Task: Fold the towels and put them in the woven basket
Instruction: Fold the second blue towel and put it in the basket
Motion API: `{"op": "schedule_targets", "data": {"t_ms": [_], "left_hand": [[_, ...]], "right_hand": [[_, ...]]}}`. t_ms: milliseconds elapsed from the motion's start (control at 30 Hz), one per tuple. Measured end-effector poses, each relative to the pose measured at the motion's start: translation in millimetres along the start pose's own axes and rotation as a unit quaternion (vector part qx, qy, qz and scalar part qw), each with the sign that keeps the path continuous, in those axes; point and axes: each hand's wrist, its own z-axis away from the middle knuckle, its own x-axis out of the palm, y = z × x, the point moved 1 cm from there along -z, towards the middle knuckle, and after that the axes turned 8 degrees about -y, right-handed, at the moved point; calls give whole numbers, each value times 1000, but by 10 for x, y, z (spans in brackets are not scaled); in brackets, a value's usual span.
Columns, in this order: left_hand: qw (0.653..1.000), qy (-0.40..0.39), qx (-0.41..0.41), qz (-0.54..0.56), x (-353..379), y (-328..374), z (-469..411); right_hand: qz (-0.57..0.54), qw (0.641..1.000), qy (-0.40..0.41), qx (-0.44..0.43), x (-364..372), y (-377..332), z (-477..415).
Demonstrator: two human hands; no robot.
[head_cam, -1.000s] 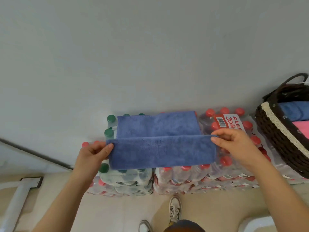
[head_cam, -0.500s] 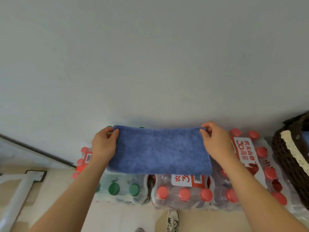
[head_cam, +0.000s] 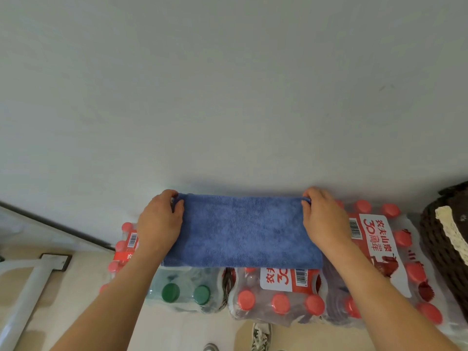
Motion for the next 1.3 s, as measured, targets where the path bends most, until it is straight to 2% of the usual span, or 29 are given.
{"op": "schedule_targets", "data": {"t_ms": [133,233,300,433,633,700,767,833,900,1000,1100,1133,1200,1300], "left_hand": [[995,-41,77,-43,-7,-92,-102],[988,-92,86,-84,-63,-100,-227],[986,-121,79,-86,-100,-88,-288],[986,-149,59,-51,-169,-45,-342],[984,-165,57,-15,-280,-33,-272],[980,-177,77,-52,-351,13,-214],[974,-169,109,-105,-451,89,-141],[972,-161,132,-108,-577,184,-54],[977,-160,136,-44,-695,344,44],[979,-90,174,60,-788,681,179],[958,2,263,112,-694,943,460],[948,10,298,107,-576,962,583],[922,-22,382,65,-247,910,839],[877,-92,470,-40,283,646,1088]], "right_hand": [[-2,997,-33,-75,-65,34,-12],[21,987,-96,-125,-87,52,-26],[12,985,-98,-144,-105,51,-54],[6,984,-100,-146,-193,-30,-122],[11,977,-179,-113,-374,-90,-204],[-115,968,-214,-61,-482,-54,-200],[-315,911,-265,-4,-647,-23,-123],[-431,858,-278,9,-855,25,-21],[-477,849,-226,-15,-1065,96,76],[-415,907,-33,-62,-1386,203,247],[-380,916,111,-70,-1589,362,579],[-364,919,134,-64,-1564,437,718],[-290,943,156,-52,-1342,648,977],[-164,978,124,-38,-789,1012,1252]]}}
